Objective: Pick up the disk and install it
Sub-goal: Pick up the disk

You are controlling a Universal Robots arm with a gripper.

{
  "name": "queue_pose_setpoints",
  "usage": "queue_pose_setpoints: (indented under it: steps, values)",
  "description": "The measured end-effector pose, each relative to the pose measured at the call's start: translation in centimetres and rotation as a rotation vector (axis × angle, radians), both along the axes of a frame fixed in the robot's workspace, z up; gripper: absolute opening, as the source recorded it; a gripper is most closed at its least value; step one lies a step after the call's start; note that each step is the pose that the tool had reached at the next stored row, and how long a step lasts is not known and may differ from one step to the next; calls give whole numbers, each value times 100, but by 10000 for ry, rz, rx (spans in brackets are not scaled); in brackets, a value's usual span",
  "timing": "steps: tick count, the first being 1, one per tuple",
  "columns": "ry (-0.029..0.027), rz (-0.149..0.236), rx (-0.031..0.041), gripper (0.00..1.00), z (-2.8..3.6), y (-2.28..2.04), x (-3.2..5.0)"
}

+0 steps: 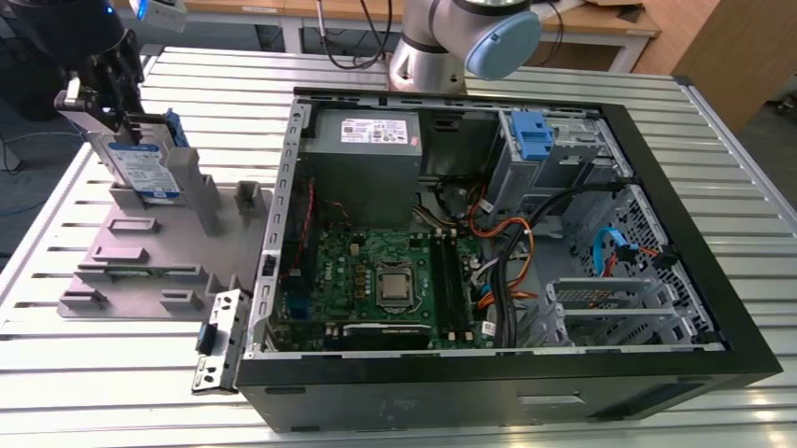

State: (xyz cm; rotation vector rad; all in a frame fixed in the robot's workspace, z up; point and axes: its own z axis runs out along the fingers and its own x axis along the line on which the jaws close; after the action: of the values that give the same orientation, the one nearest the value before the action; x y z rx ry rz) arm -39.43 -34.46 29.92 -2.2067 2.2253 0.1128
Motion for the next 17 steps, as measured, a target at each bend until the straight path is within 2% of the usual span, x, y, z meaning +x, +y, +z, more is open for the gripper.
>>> queue_pose_setpoints:
  steps: [7,8,9,17]
  values:
    - [0,0,0,44,-1,0,0]
    - [0,0,0,42,-2,0,0]
    - [2,0,-1,36,-1,0,0]
    - [1,0,-1,35,-6,0,0]
